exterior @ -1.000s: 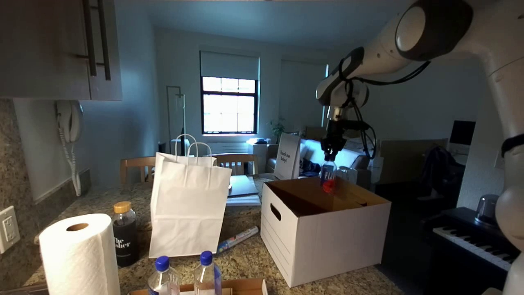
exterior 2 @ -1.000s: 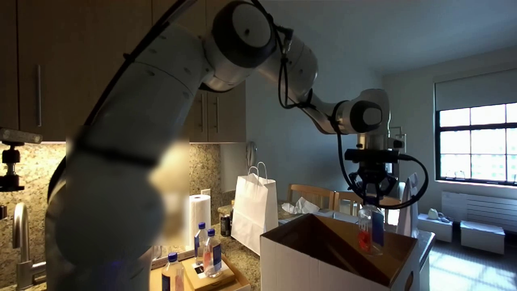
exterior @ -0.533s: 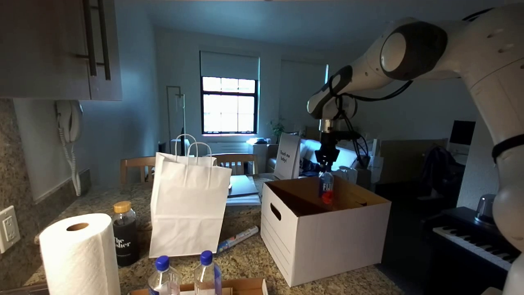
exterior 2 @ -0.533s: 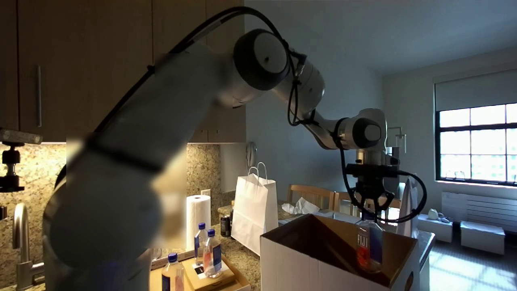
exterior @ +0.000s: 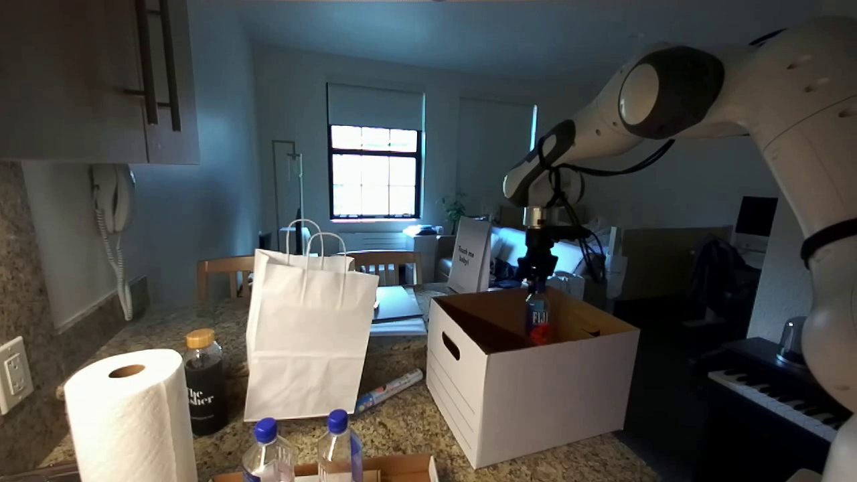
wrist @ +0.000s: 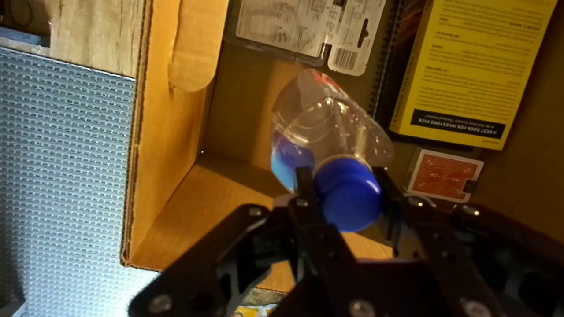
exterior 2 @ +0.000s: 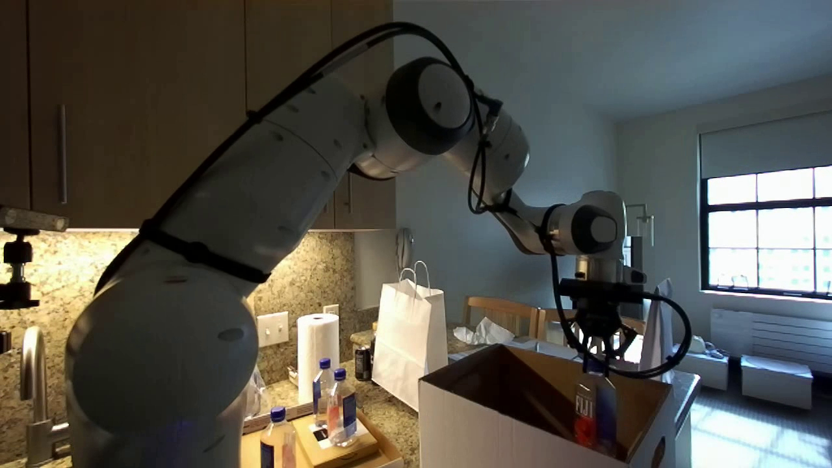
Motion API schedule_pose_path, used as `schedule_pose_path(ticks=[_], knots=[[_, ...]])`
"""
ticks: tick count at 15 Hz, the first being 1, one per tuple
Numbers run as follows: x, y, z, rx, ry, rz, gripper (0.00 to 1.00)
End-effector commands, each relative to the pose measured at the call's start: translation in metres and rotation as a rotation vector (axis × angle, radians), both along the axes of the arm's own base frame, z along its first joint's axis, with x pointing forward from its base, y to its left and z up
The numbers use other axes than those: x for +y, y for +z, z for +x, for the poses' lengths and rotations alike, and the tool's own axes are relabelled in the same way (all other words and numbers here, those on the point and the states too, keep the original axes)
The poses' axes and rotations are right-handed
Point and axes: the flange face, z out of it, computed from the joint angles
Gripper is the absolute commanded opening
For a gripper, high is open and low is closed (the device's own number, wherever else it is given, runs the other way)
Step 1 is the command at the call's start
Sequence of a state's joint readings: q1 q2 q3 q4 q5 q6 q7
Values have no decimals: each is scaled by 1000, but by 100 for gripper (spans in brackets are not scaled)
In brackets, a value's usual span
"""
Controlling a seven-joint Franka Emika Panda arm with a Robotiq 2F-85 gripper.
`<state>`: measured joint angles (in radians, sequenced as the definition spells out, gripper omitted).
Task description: Place four empty water bottles inside the white storage box on the right
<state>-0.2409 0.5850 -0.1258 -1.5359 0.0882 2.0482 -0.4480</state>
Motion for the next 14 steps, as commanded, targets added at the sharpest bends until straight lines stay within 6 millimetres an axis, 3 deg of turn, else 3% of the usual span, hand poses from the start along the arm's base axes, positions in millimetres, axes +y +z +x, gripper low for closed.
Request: schedule_pose_path(ticks=[1, 5, 14], knots=[[-6, -5, -4, -38, -23, 6, 15], [-6, -13, 1, -90, -30, -28, 15], [-10, -53, 3, -121, -114, -31, 14]])
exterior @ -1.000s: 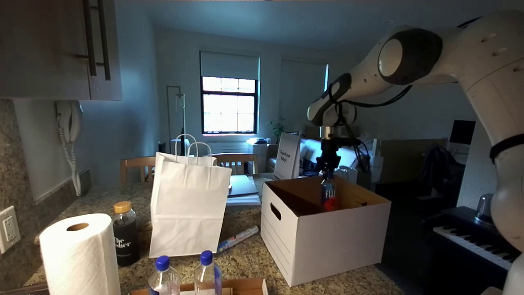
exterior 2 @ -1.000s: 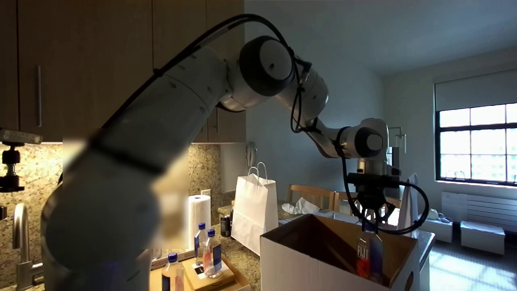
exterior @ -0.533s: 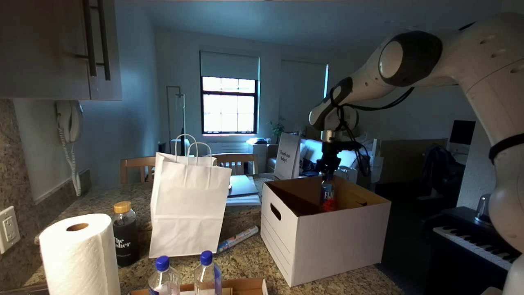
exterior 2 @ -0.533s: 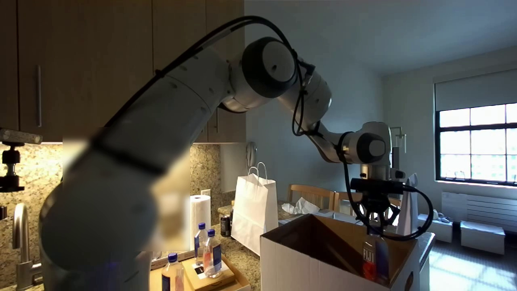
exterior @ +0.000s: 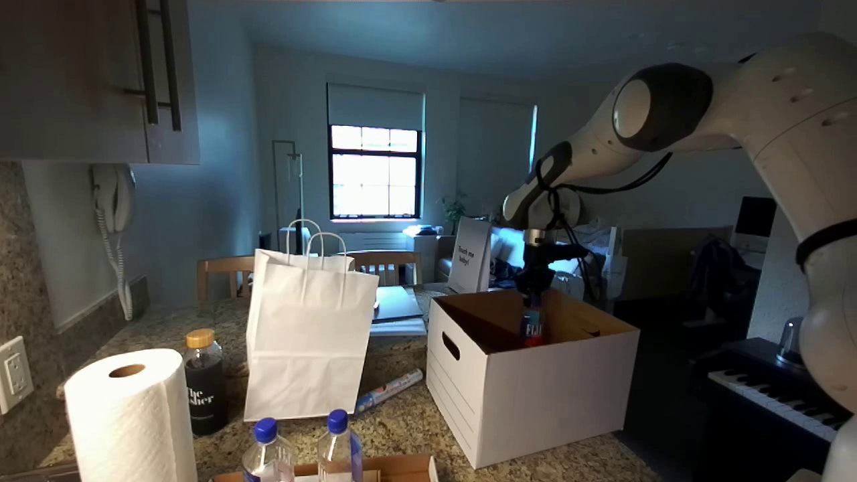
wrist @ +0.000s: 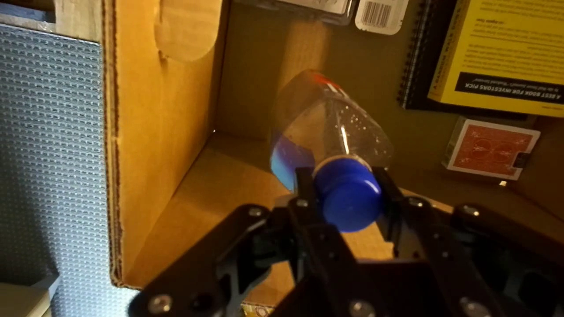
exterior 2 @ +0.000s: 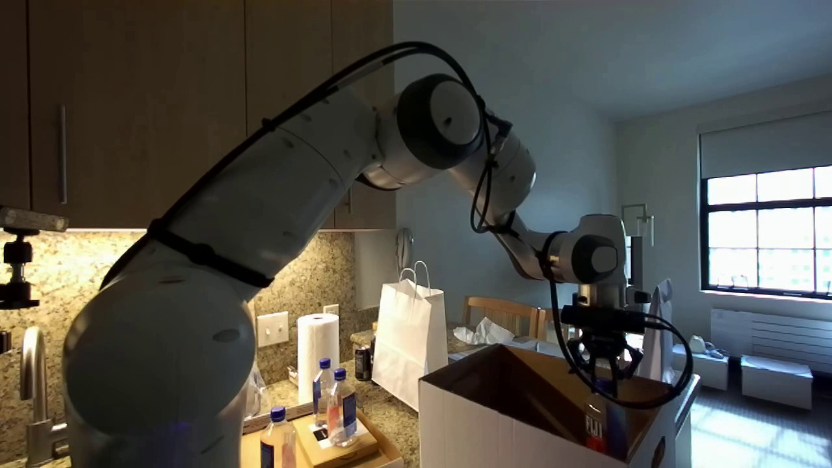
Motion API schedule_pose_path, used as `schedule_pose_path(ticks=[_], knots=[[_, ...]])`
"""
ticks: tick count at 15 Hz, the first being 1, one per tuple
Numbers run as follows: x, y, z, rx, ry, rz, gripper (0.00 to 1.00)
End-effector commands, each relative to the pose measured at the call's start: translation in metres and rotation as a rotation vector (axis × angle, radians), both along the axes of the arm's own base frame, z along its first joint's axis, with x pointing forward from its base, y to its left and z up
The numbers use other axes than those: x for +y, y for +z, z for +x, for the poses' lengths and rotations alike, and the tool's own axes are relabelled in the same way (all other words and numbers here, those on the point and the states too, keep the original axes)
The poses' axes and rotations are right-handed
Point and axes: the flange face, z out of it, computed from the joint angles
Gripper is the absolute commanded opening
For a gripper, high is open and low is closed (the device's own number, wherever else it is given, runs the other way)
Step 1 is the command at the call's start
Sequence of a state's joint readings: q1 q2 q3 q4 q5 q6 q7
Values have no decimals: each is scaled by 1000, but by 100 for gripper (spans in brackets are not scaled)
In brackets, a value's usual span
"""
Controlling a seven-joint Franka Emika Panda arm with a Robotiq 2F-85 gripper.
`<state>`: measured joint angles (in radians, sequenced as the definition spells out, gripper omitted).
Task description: Place four empty water bottles inside the white storage box on the right
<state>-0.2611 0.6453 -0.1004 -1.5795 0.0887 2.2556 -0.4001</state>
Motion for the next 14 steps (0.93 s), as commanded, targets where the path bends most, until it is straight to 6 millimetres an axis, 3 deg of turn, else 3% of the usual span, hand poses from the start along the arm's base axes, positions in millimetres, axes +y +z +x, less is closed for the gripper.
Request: schedule_pose_path(ticks=[1, 14], knots=[[-7, -11, -4, -35, -80, 5, 14], [-9, -36, -1, -59, -131, -2, 14]])
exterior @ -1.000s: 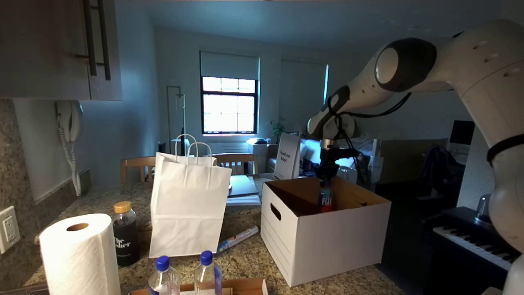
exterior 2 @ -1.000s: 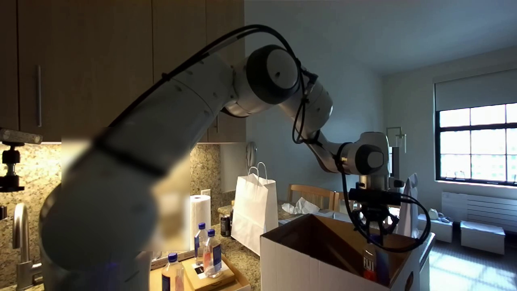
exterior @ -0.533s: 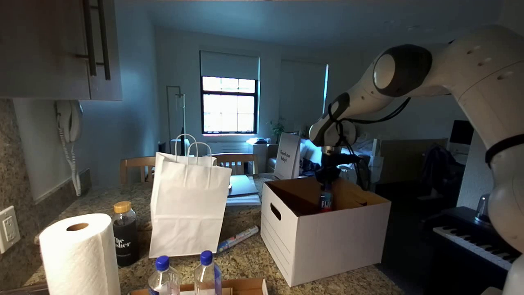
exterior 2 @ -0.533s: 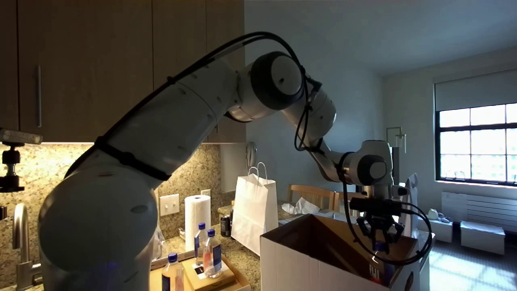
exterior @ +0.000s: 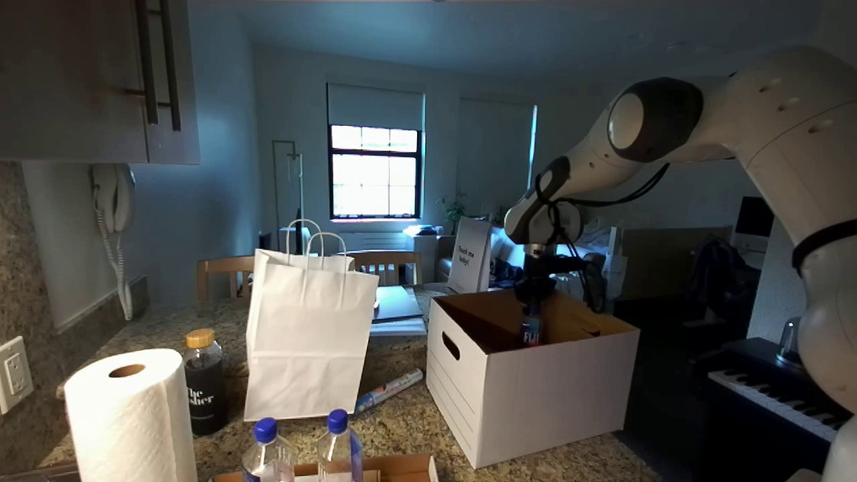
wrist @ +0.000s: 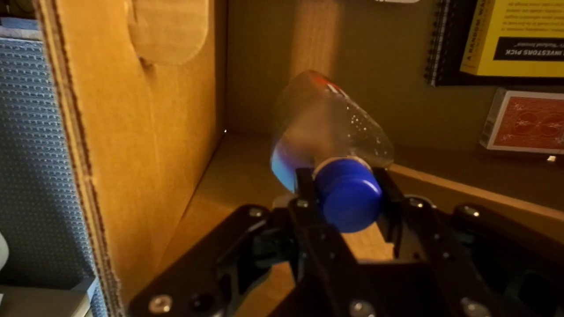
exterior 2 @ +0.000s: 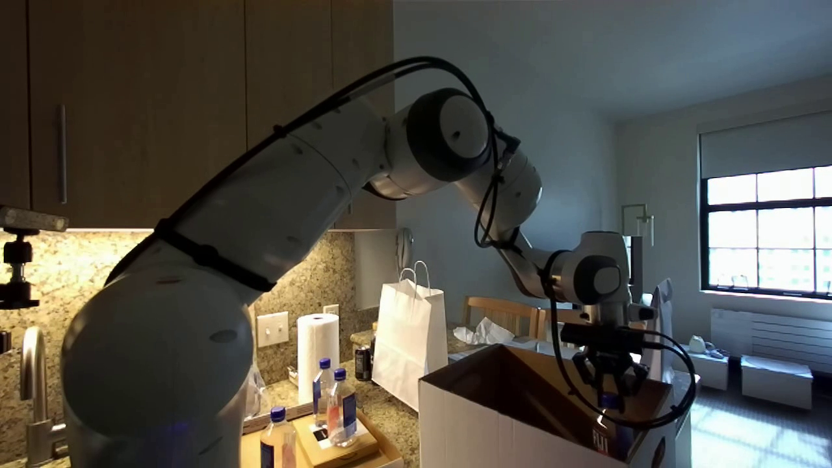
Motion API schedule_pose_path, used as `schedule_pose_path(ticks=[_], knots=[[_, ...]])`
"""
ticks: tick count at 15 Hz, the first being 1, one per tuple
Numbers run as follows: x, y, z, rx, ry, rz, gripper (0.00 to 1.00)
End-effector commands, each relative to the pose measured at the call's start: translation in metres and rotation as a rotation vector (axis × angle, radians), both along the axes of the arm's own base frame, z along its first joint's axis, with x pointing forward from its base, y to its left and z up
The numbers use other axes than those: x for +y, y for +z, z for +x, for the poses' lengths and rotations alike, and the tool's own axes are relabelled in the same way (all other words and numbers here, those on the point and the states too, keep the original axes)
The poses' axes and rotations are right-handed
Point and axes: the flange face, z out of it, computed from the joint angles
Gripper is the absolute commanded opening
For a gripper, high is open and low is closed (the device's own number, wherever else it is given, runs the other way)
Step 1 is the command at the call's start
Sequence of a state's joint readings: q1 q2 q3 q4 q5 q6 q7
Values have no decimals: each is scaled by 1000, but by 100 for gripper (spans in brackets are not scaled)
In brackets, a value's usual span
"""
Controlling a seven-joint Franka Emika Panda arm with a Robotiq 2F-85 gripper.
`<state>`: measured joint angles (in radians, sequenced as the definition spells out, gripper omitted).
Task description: Place four empty water bottles inside the white storage box on the right
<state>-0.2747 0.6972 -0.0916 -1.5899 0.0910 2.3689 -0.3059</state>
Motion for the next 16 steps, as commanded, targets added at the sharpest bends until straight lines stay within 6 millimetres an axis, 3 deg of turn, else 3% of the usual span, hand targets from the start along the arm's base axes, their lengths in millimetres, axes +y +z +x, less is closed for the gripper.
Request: schedule_pose_path(ticks=[1, 15, 16], knots=[[-2, -7, -3, -9, -28, 14, 14], [-8, -12, -5, -2, -44, 26, 14], [-8, -12, -5, -2, -45, 26, 18]])
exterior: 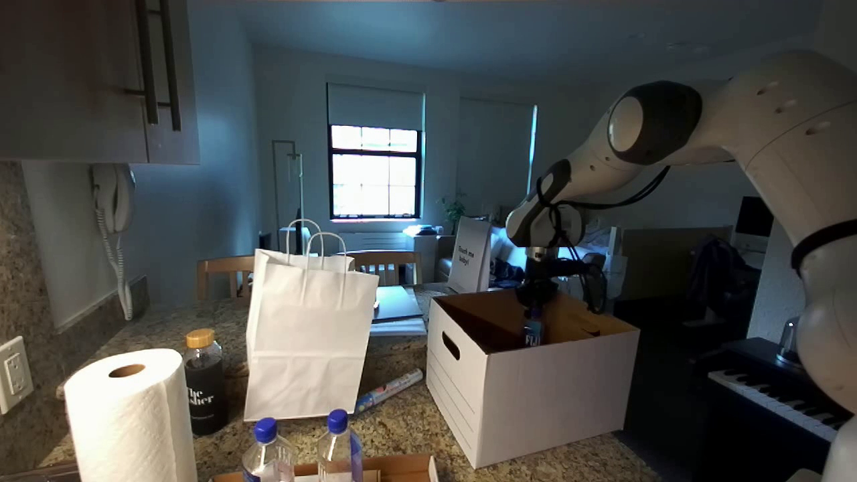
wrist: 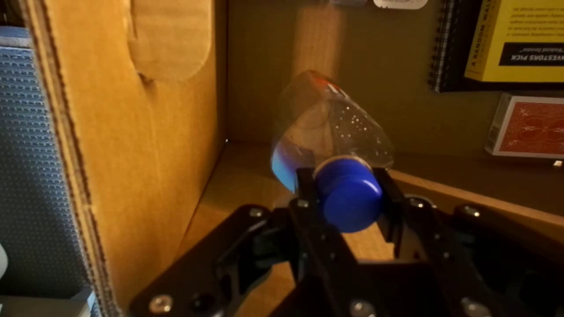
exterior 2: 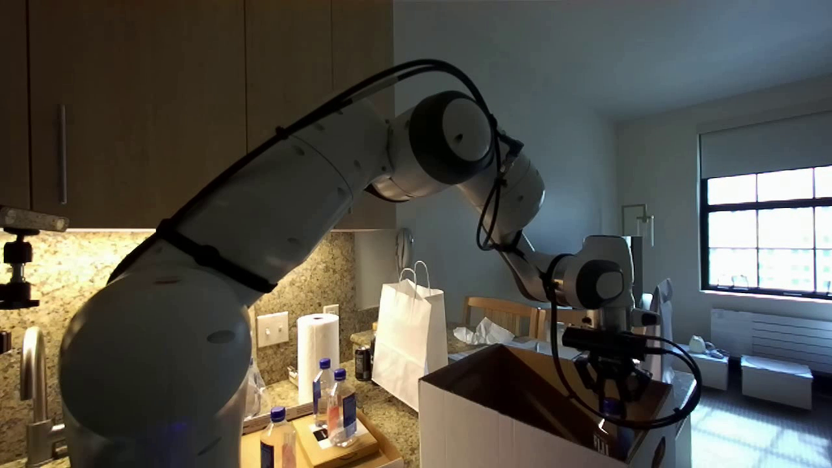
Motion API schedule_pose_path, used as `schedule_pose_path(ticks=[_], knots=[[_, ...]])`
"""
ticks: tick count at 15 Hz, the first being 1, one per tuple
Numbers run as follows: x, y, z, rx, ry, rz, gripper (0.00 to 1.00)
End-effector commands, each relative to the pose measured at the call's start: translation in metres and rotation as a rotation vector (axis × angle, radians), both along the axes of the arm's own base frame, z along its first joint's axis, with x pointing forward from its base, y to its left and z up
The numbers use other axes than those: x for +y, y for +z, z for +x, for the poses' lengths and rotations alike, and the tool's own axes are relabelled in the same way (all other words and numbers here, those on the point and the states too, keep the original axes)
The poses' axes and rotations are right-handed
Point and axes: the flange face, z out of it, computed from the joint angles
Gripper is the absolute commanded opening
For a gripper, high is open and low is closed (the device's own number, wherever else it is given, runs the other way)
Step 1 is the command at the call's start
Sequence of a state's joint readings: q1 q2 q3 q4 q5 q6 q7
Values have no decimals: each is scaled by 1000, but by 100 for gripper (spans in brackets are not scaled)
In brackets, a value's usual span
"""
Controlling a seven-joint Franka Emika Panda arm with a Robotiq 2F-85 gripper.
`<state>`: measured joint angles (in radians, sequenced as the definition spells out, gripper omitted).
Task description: Place four empty water bottles inside the white storage box on the right
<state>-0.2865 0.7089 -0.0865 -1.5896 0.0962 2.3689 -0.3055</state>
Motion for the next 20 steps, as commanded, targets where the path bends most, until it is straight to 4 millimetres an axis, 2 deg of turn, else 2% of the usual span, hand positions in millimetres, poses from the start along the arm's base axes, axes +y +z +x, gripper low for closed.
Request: schedule_pose_path(ticks=[1, 2, 3, 5, 9, 11, 13, 15, 17, 20], knots=[[-3, -3, -2, -11, -33, 15, 30], [-3, -3, -2, -9, -34, 16, 51], [-3, -3, -2, -8, -34, 16, 61], [-3, -4, -2, -8, -33, 16, 72], [-3, -4, -2, -7, -33, 16, 76], [-3, -4, -2, -7, -33, 16, 69], [-4, -4, -2, -7, -33, 17, 70], [-3, -4, -2, -4, -32, 19, 92], [-2, -2, -5, 3, -24, 26, 100], [1, 18, -13, -11, 3, 30, 100]])
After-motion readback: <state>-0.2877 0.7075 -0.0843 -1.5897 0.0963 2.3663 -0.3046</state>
